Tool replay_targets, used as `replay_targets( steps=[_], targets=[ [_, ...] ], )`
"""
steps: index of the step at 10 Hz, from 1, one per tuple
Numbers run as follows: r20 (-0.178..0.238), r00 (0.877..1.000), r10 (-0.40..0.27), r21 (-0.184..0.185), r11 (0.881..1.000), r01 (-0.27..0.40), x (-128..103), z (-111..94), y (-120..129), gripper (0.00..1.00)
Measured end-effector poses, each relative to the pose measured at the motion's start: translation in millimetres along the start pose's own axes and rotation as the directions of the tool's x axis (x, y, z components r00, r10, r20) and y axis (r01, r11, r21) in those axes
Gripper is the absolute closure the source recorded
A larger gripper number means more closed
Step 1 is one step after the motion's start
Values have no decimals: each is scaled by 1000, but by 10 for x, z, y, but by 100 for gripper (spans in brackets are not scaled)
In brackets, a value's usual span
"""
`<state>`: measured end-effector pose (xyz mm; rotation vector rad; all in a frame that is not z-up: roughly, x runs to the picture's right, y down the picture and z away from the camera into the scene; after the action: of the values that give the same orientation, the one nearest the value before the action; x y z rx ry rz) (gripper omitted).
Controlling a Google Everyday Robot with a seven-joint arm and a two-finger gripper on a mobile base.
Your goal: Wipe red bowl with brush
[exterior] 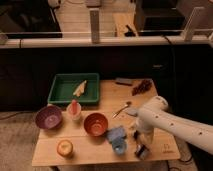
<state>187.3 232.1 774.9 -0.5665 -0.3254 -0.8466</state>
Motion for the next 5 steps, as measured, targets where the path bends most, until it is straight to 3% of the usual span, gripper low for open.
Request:
replay_targets(
  steps=[3, 5],
  targets=[
    [12, 998, -61, 16, 998, 61, 122, 224, -124, 20],
    [15, 994, -110, 7, 994, 110, 129, 394, -170, 21]
  ],
)
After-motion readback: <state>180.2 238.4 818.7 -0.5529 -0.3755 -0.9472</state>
